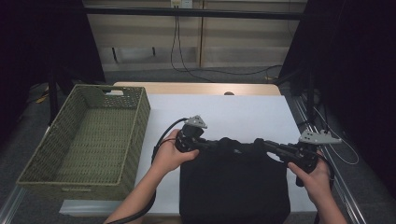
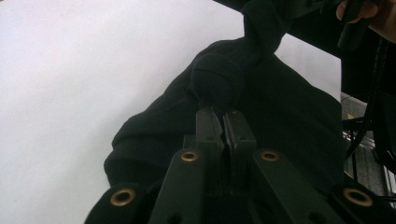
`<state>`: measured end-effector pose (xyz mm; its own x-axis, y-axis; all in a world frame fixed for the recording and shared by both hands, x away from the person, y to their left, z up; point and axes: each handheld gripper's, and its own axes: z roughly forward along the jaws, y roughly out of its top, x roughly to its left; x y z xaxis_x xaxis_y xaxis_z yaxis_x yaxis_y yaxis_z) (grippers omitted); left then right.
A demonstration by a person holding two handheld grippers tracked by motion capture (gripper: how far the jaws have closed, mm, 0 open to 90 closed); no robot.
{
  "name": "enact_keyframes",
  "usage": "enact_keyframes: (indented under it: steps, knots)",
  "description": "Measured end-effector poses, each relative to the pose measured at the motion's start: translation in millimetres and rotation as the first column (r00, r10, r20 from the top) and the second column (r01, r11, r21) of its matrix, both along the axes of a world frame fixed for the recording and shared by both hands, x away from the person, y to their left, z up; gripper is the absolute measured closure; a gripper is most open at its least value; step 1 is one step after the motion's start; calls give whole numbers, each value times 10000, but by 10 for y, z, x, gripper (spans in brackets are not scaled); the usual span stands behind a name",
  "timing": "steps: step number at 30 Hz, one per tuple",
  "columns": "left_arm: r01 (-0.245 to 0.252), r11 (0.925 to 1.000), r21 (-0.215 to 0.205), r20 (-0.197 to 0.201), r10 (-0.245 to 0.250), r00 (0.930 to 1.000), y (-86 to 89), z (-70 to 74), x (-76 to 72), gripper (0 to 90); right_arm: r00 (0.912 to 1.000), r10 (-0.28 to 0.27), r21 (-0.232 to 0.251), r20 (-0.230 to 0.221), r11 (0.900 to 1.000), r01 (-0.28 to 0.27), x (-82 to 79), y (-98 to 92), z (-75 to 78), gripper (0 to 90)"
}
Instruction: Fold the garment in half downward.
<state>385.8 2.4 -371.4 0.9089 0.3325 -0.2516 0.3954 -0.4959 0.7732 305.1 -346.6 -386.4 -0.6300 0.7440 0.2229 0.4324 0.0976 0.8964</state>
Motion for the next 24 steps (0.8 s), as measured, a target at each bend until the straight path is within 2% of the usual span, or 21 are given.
enact_keyframes:
  steps: [7, 13, 21, 24]
  knots:
    - [183, 9998, -103, -38, -184, 9998, 40, 10, -64, 868, 9990, 406, 50, 181, 9992, -407, -142, 27, 31, 839]
    - [260, 9995, -198, 47, -259, 9997, 78, 19, -141, 868, 9984, 523, 53, 221, 9986, -524, -234, 26, 19, 838]
    - [464, 9988, 144, -73, -463, 9989, 151, -59, -224, 868, 9973, 662, -10, 328, 9978, -662, -393, 31, 32, 837]
    - [600, 9982, 74, -199, -599, 9980, 156, -61, -259, 868, 9970, 706, 71, 330, 9975, -708, -431, 19, 27, 837]
